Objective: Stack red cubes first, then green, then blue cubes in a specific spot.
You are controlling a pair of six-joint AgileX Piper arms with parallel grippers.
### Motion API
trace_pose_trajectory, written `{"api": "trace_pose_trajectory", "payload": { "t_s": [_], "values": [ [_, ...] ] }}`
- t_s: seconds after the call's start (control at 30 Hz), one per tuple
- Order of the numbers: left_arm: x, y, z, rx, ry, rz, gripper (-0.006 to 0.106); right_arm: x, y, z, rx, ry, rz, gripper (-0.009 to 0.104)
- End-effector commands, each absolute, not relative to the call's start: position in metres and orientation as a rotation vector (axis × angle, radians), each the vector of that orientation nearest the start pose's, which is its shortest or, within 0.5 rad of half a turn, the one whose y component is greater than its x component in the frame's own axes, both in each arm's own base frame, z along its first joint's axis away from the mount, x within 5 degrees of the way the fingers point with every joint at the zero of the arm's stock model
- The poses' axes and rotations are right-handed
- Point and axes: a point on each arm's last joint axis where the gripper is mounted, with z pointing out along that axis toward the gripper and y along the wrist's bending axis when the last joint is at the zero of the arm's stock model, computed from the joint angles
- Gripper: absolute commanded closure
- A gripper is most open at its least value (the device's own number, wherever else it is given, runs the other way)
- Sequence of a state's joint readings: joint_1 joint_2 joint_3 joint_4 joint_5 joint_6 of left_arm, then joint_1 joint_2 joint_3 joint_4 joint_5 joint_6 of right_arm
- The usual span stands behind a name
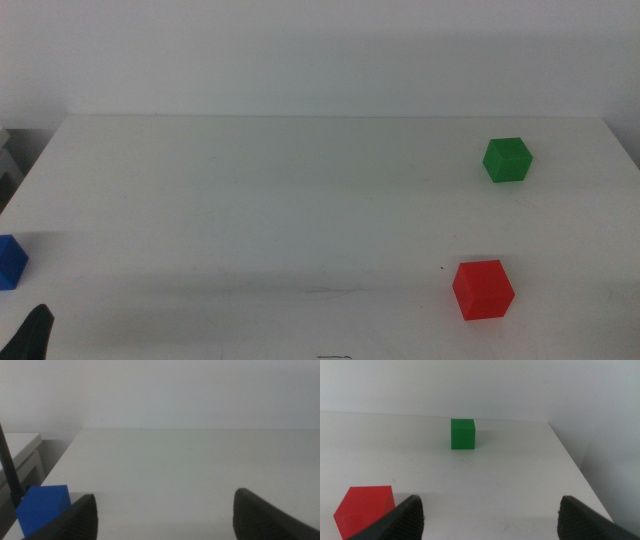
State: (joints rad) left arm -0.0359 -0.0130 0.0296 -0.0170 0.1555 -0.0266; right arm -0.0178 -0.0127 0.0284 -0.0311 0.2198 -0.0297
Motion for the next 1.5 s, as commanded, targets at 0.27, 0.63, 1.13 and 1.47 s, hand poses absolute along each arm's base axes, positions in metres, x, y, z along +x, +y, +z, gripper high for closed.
{"api": "trace_pose_trajectory", "payload": {
  "t_s": [0.27,0.63,1.13,1.47],
  "values": [
    [0.056,-0.002,0.199,-0.019,1.554,-0.082,0.010,0.055,-0.002,0.270,-0.013,1.706,-0.054,0.014],
    [0.056,-0.002,0.199,-0.019,1.554,-0.082,0.010,0.110,0.006,0.356,0.017,2.084,0.100,0.014],
    [0.056,-0.002,0.199,-0.019,1.554,-0.082,0.010,0.223,0.065,0.372,-0.152,2.586,0.256,0.014],
    [0.056,-0.002,0.199,-0.019,1.554,-0.082,0.010,0.264,0.114,0.309,-0.246,2.824,0.158,0.014]
  ]
}}
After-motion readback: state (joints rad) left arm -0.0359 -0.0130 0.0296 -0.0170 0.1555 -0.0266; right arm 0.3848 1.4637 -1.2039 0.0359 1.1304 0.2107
